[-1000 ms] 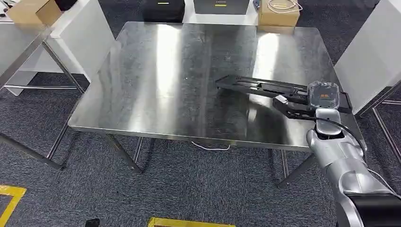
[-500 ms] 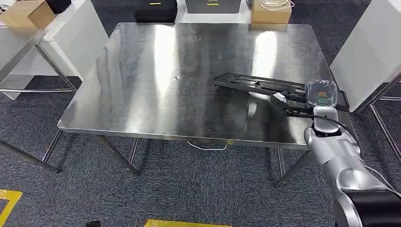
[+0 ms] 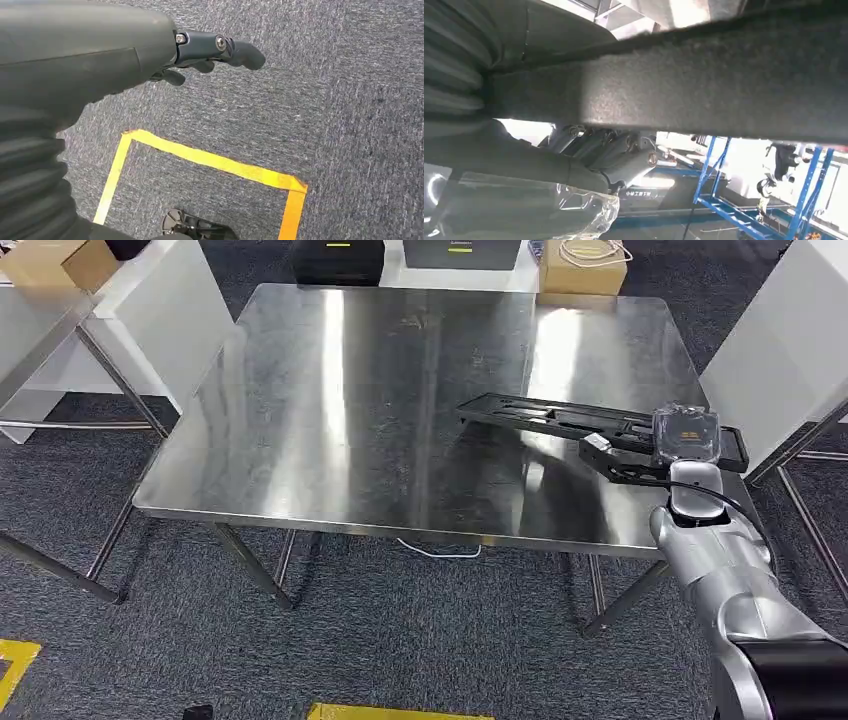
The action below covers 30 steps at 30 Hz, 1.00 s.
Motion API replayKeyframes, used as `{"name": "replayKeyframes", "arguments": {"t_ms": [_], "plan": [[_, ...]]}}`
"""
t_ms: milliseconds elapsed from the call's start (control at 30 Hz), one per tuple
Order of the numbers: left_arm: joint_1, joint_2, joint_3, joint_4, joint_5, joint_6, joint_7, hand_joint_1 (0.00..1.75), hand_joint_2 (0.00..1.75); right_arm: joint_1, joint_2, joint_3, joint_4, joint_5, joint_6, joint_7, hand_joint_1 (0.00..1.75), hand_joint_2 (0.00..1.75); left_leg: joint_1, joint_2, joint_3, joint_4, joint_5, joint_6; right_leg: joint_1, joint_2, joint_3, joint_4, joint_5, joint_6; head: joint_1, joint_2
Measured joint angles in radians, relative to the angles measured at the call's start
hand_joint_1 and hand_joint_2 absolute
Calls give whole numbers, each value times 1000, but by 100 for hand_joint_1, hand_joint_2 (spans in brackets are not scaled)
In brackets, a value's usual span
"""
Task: Take the parts from the cabinet and place them on the table.
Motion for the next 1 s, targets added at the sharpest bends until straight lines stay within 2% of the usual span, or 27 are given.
{"name": "replayKeyframes", "arguments": {"t_ms": [267,467,533,667,800,1000], "plan": [[0,0,0,0,-2,16,-6,0,175,-1,0,0,0,0,-1,1,175,175,-12,-1,-3,-1,3,19,0,-1,1,-8,6,10,0,0],[1,0,0,0,-9,36,-21,0,175,0,0,0,0,0,-21,3,175,175,-15,-2,-6,-1,6,25,0,-1,2,-15,11,17,0,0],[1,0,0,0,-11,36,-22,0,175,-1,1,0,0,-14,-36,-27,175,175,-15,-2,-8,-1,8,28,0,-1,2,-18,14,21,0,0],[1,0,0,0,-17,31,-22,0,175,-9,22,-7,0,-49,-47,-129,175,175,-15,-2,-10,-2,9,30,0,-1,3,-22,16,25,0,0],[1,1,0,0,-21,27,-19,0,175,-26,47,-7,3,-40,-45,-154,175,175,-16,-5,-11,-2,12,34,-1,-5,4,-25,18,27,0,0],[3,1,0,1,-30,35,-14,0,175,-46,67,-7,11,-40,-48,-179,175,175,-16,-6,-11,-2,13,36,-1,-6,6,-29,20,30,1,0]]}}
